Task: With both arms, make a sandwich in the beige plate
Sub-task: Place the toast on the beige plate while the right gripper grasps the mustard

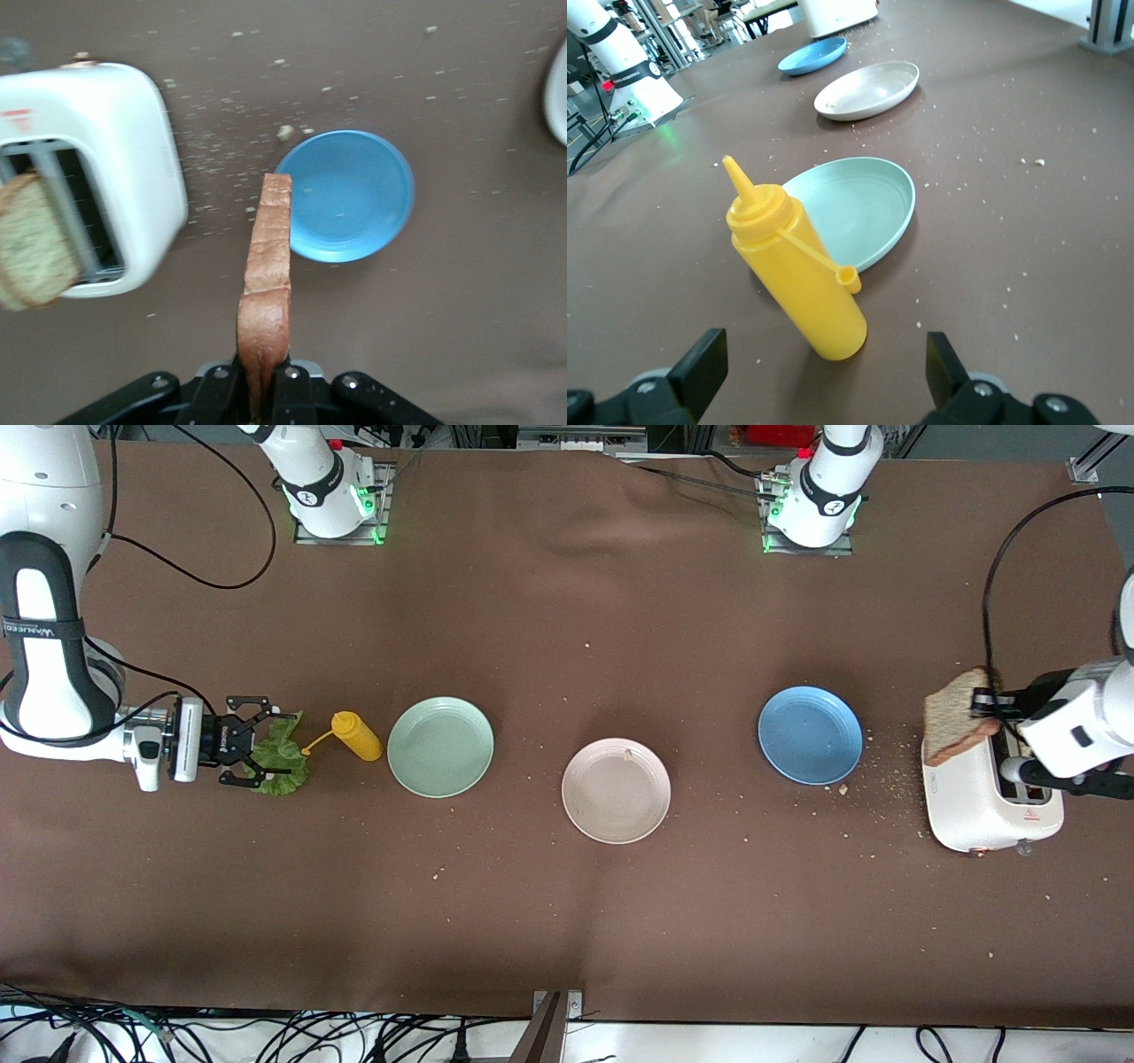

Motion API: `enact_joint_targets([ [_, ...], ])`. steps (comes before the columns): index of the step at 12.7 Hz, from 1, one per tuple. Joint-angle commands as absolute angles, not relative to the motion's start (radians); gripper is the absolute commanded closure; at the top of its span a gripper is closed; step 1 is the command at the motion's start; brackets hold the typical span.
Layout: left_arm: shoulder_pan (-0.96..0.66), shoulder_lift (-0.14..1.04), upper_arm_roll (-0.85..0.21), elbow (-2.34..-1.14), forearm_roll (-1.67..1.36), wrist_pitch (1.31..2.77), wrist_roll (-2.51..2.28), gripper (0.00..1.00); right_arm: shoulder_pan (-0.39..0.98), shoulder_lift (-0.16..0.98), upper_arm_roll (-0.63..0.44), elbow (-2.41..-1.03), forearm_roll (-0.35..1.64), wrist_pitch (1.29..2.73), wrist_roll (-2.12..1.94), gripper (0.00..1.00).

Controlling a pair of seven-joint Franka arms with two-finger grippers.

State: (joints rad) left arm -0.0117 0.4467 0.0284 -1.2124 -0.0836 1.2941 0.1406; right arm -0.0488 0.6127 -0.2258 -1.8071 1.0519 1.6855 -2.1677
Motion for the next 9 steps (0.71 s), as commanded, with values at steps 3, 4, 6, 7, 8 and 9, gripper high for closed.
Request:
enact_joint_targets([
  [3,-0.038,0.638,0.029,-1.203,-0.617,1.288,0.044,1.0,-0.051,0.713,-0.222,-1.802,1.179,1.591,-2.362,0.01],
  [4,-0.081,0.688,0.025,-1.194,-0.685,1.313,0.044,1.0,-0.049,0.728,-0.221,-1.802,1.21,1.586,-2.394,0.01],
  [6,-0.167,0.73,0.023,-1.209,-0.751,1.47,0.044,1.0,-0.052,0.75,-0.181,-1.801,1.236,1.578,-2.411,0.01],
  [7,-0.205,0.765,0.023,-1.209,-0.782,1.532,0.044,1.0,-0.052,0.756,-0.17,-1.801,1.241,1.575,-2.416,0.01],
  [8,-0.244,0.803,0.023,-1.209,-0.822,1.589,0.044,1.0,-0.052,0.767,-0.164,-1.801,1.255,1.557,-2.428,0.01],
  [9,-0.282,0.822,0.023,-1.209,-0.85,1.658,0.043,1.0,-0.049,0.784,-0.161,-1.801,1.256,1.534,-2.442,0.01],
])
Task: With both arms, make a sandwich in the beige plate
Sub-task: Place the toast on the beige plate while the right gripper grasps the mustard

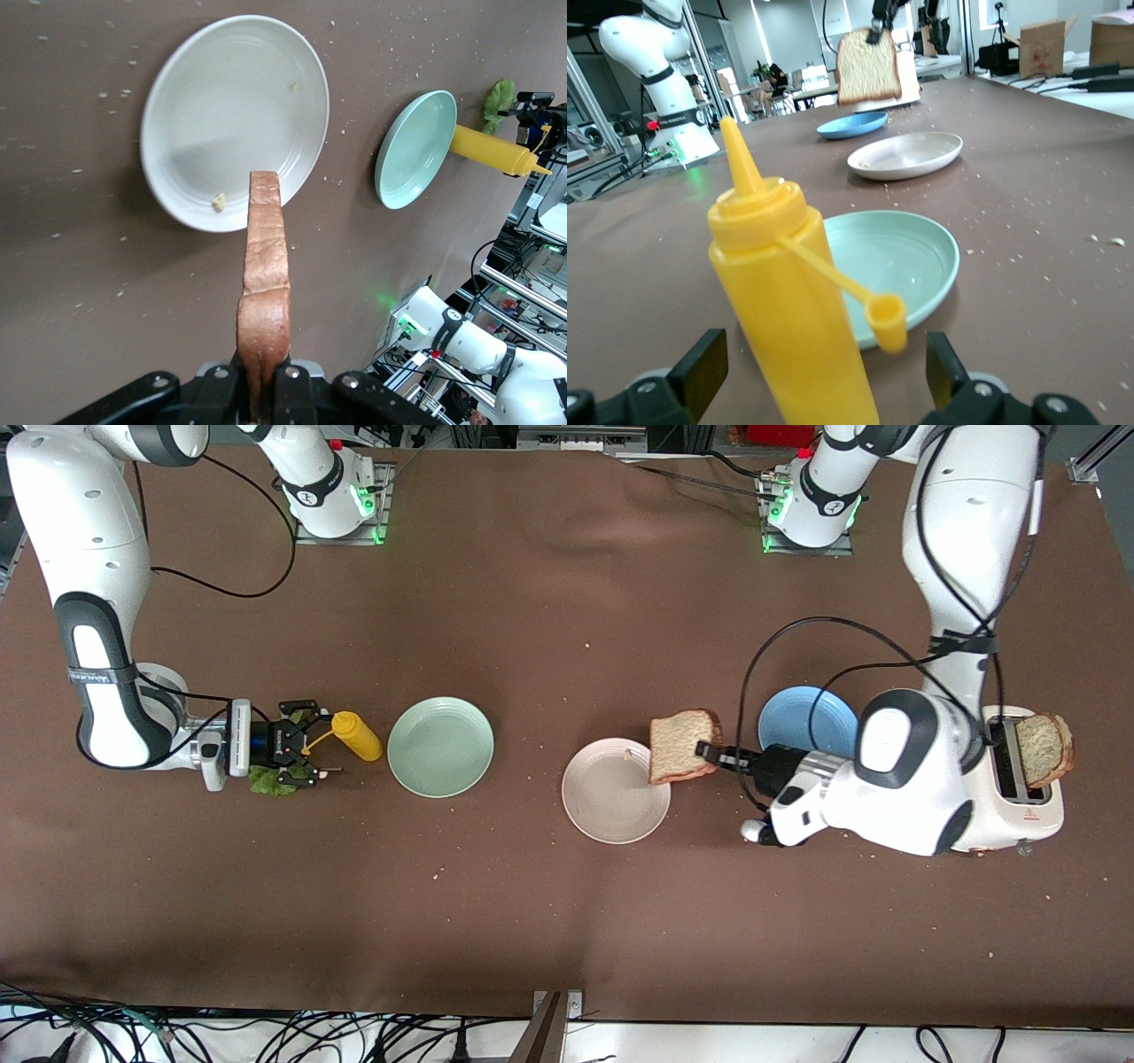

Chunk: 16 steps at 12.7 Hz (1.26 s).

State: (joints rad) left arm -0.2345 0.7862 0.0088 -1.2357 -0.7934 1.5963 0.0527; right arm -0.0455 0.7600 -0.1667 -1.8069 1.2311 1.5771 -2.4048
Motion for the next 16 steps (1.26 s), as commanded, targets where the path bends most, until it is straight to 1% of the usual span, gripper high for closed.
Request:
enact_joint_targets([
  [1,-0.311,0.827,0.023,-1.215,-0.854,1.734,0.032,1.0,-0.051,0.794,-0.15,-1.801,1.256,1.523,-2.448,0.01],
  [2,-0.34,0.83,0.023,-1.236,-0.856,1.796,0.029,1.0,-0.052,0.801,-0.149,-1.798,1.256,1.516,-2.457,0.01],
  [3,-0.36,0.845,0.023,-1.239,-0.856,1.856,0.028,1.0,-0.052,0.801,-0.147,-1.795,1.258,1.516,-2.459,0.09],
  [4,-0.368,0.86,0.023,-1.241,-0.877,1.882,0.025,0.96,-0.051,0.801,-0.144,-1.792,1.261,1.511,-2.46,0.28],
  [5,-0.371,0.873,0.023,-1.239,-0.912,1.9,0.025,0.87,-0.051,0.801,-0.144,-1.789,1.261,1.508,-2.461,0.61],
  [6,-0.373,0.887,0.023,-1.239,-0.929,1.928,0.026,0.7,-0.051,0.801,-0.144,-1.781,1.261,1.506,-2.459,0.78],
  [7,-0.376,0.896,0.023,-1.241,-0.928,1.945,0.028,0.43,-0.051,0.799,-0.146,-1.775,1.258,1.502,-2.45,0.86],
  [8,-0.379,0.9,0.023,-1.241,-0.925,1.945,0.026,0.0,-0.051,0.799,-0.146,-1.76,1.252,1.479,-2.441,0.91],
  [10,-0.367,0.897,0.034,-1.247,-0.907,1.937,0.029,0.0,-0.055,0.796,-0.147,-1.746,1.249,1.45,-2.425,0.97],
  [13,-0.328,0.882,0.063,-1.259,-0.71,1.919,0.028,0.0,-0.057,0.79,-0.152,-1.7,1.226,1.384,-2.308,0.98],
  [14,-0.302,0.87,0.063,-1.259,-0.625,1.887,0.028,0.0,-0.057,0.788,-0.152,-1.681,1.214,1.364,-2.272,0.98],
  [16,-0.194,0.822,0.06,-1.244,-0.463,1.725,0.041,0.0,-0.057,0.785,-0.153,-1.654,1.209,1.339,-2.249,0.98],
])
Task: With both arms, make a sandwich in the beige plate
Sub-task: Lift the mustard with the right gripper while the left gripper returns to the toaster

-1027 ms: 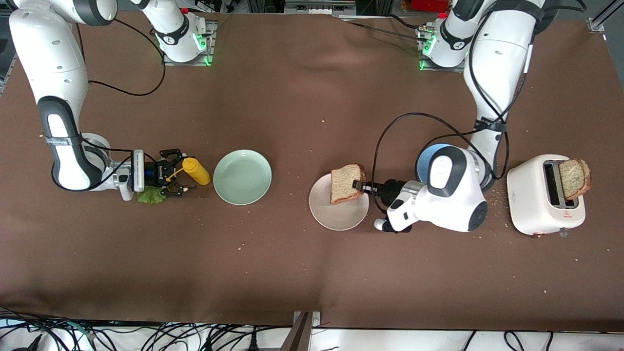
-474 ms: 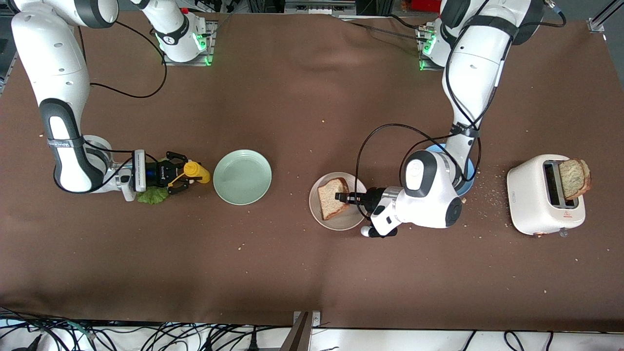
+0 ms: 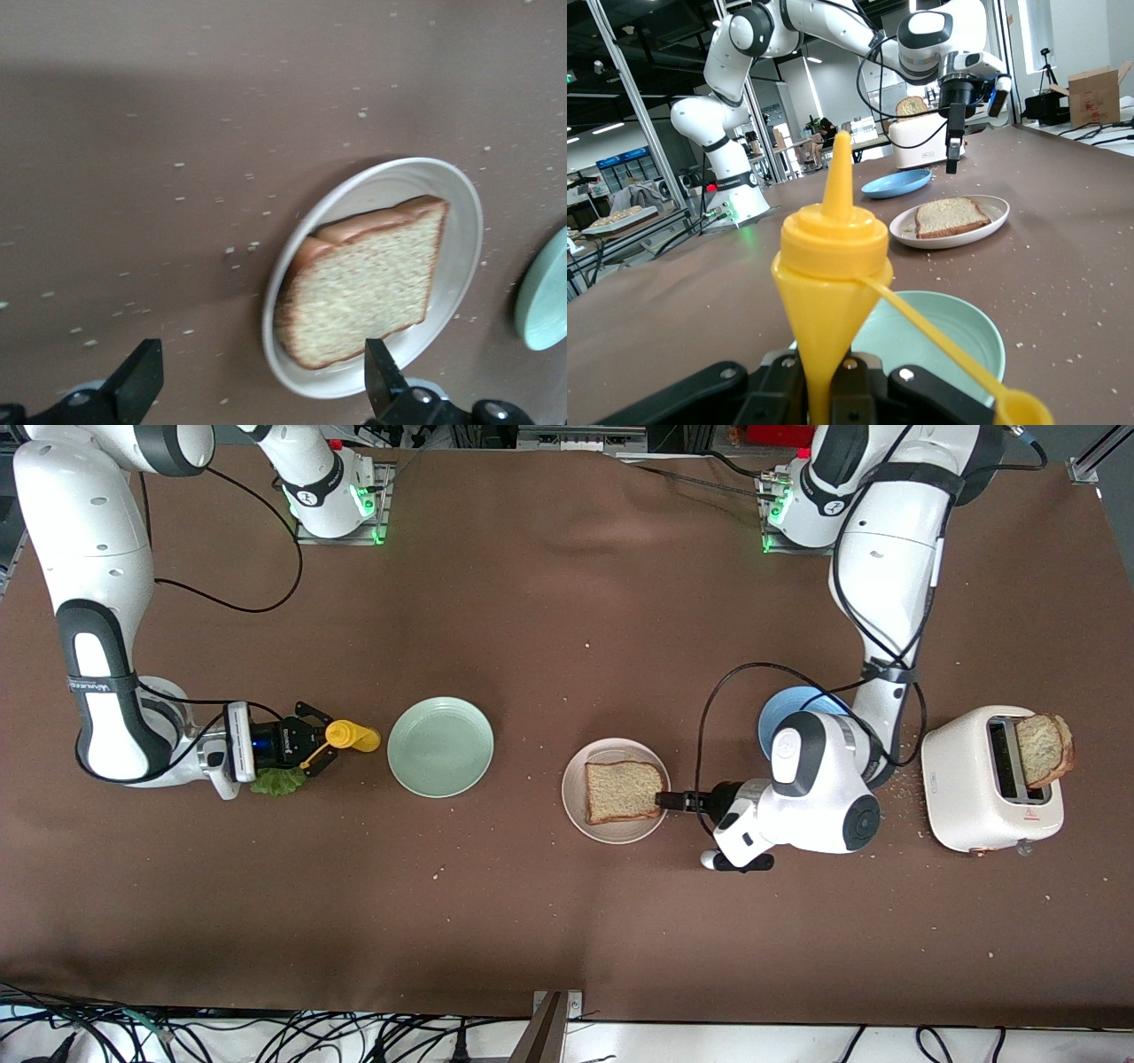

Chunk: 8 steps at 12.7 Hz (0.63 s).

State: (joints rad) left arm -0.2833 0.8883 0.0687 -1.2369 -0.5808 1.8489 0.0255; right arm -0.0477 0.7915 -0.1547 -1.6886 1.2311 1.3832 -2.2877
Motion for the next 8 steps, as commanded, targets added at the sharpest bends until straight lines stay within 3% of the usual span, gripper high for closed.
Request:
enact_joint_targets([
  [1,-0.148,0.768,0.057,-1.24,-0.407,1.624,0.043,0.0,-0.055,0.778,-0.156,-1.637,1.203,1.336,-2.202,0.98],
  [5,-0.003,0.59,0.06,-1.238,-0.289,1.435,0.044,0.0,-0.014,0.733,-0.153,-1.508,1.097,1.351,-1.917,0.98],
  [8,0.008,0.487,0.061,-1.236,-0.036,1.411,0.043,0.0,0.072,0.726,-0.153,-1.389,0.997,1.414,-1.681,0.98],
])
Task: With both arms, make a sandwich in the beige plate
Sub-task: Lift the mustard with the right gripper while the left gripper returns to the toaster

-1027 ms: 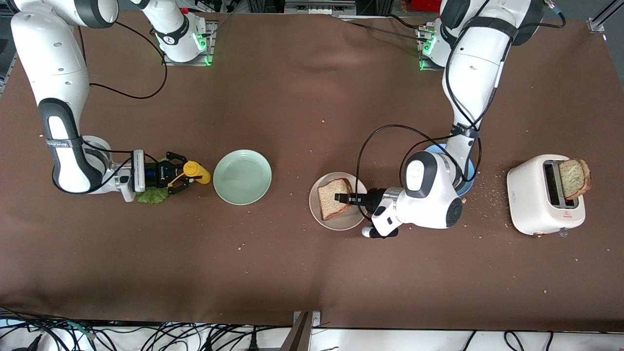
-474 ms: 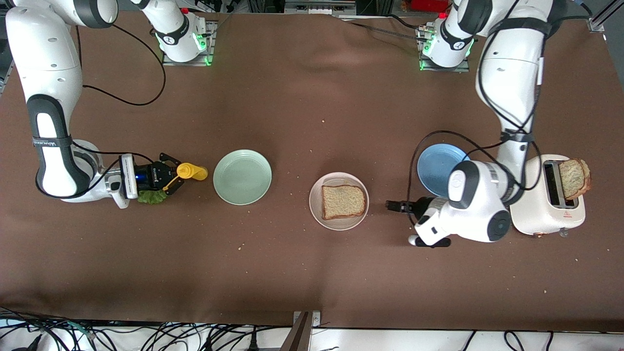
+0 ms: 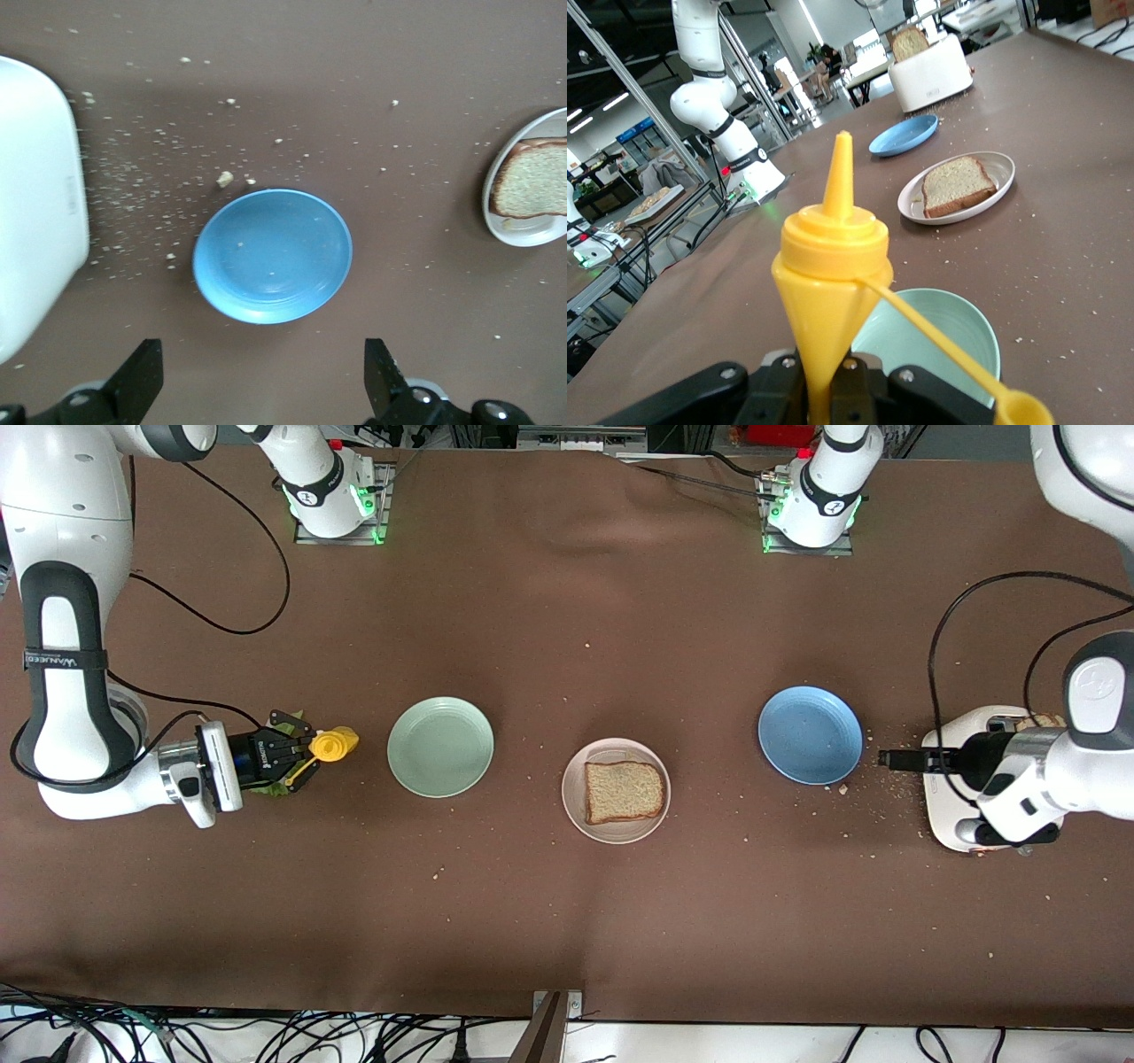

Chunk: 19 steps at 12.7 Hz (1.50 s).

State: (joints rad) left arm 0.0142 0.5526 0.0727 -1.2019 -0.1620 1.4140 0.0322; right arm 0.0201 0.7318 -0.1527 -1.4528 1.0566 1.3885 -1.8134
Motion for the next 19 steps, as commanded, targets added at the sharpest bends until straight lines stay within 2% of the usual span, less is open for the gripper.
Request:
enact_joint_targets([
  [1,0.017,0.456,0.061,-1.238,-0.008,1.407,0.041,0.0,0.115,0.724,-0.156,-1.359,0.958,1.443,-1.579,0.98],
  [5,0.023,0.414,0.08,-1.235,-0.006,1.362,0.04,0.0,0.309,0.718,-0.155,-1.249,0.748,1.615,-1.191,0.98],
  [9,0.021,0.413,0.117,-1.235,-0.008,1.362,0.04,0.0,0.494,0.721,-0.153,-1.238,0.542,1.81,-0.915,0.98],
  [11,0.023,0.413,0.12,-1.223,-0.006,1.364,0.04,0.0,0.59,0.724,-0.155,-1.238,0.378,1.874,-0.753,0.98],
  [15,0.02,0.413,0.118,-1.218,0.043,1.364,0.038,0.0,0.774,0.732,-0.153,-1.223,-0.045,1.896,-0.432,0.98],
  [19,0.018,0.413,0.117,-1.22,0.048,1.362,0.038,0.0,0.897,0.764,-0.153,-1.224,-0.301,1.893,-0.416,0.98],
])
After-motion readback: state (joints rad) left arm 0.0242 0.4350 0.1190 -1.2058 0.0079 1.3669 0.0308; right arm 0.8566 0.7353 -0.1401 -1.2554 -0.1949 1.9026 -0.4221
